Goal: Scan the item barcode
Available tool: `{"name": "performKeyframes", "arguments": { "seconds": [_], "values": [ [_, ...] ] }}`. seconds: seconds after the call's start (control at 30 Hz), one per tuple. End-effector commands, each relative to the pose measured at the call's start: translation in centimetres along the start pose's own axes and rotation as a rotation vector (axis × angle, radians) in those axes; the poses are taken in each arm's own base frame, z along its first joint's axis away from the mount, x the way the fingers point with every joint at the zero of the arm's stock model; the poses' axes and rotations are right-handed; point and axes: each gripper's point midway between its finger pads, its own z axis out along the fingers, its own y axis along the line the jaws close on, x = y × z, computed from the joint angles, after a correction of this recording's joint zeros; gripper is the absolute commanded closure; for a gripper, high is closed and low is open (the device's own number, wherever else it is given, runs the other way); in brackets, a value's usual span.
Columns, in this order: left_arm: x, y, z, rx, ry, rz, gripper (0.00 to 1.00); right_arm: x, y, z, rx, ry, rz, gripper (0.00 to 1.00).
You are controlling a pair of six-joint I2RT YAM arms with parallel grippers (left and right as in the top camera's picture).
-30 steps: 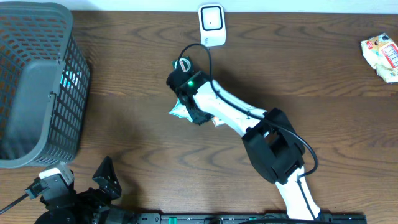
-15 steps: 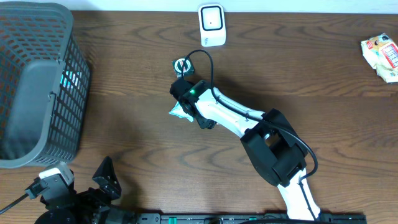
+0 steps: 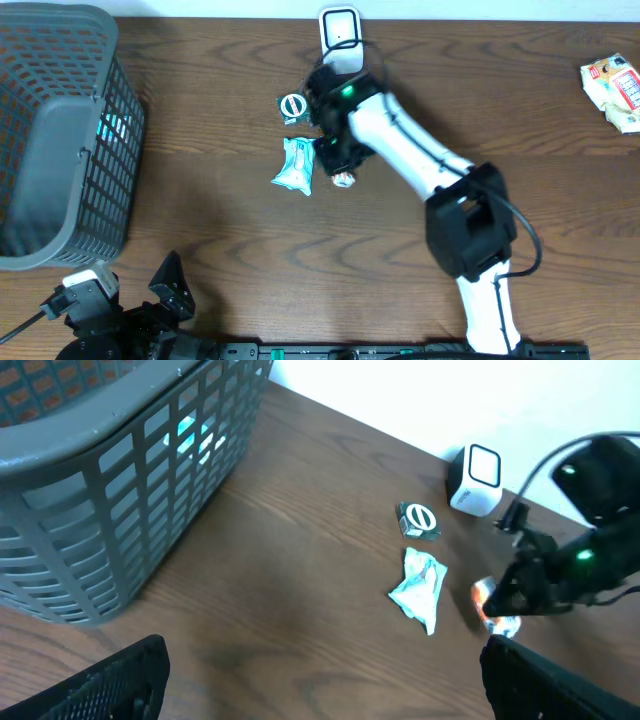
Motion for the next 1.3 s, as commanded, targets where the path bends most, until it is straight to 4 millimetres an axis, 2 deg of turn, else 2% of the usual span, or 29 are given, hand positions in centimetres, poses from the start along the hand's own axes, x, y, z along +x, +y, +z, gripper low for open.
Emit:
{"name": "performKeyframes", "arguments": {
  "seconds": [0.0, 0.1, 0.3, 0.37, 0.43, 0.6, 0.67, 0.77, 0.93, 1.07, 1.27],
  "values": [
    [-0.1, 0.3, 0.1, -0.019, -0.008, -0.010, 0.02, 0.8, 3.2, -1.7, -0.452, 0.010, -0.105, 0.99],
    [-0.1, 0.3, 0.1, -0.019, -0.008, -0.010, 0.02, 1.6, 2.5, -1.9, -0.625, 0.001, -0.088, 0.99],
    [-0.1, 0.3, 0.1, -0.019, -0.008, -0.010, 0.03, 3.4, -2.1, 0.9, -0.733, -0.010, 0.070, 0.99],
    [-0.1, 0.3, 0.1, -0.019, -0.008, -0.010, 0.02, 4.0, -3.6, 1.5, -0.734, -0.012, 0.113, 0.88],
    [-0.1, 0.3, 0.1, -0.019, -0.008, -0.010, 0.02, 4.3, -5.5, 1.8, -0.702, -0.010, 0.160, 0.71],
    [-0.1, 0.3, 0.1, -0.019, -0.008, -0.010, 0.02, 5.5, -11.9, 2.0, -0.446, 0.059, 0.347, 0.58],
    [-0.1, 0.3, 0.1, -0.019, -0.008, -0.010, 0.02, 6.1, -13.3, 1.2, -0.376, 0.089, 0.366, 0.57],
    [-0.1, 0.3, 0.1, -0.019, -0.008, -0.010, 0.03, 6.2, -13.8, -0.2, -0.335, 0.110, 0.370, 0.56],
    [-0.1, 0.3, 0.1, -0.019, -0.008, -0.010, 0.02, 6.1, -12.3, -1.8, -0.319, 0.135, 0.310, 0.52],
    [-0.1, 0.3, 0.1, -0.019, -0.008, -0.010, 0.02, 6.0, -10.7, -1.2, -0.296, 0.152, 0.223, 0.48],
    [-0.1, 0.3, 0.1, -0.019, -0.008, -0.010, 0.02, 5.7, -10.8, 0.2, -0.095, 0.169, 0.171, 0.43]
  ]
}}
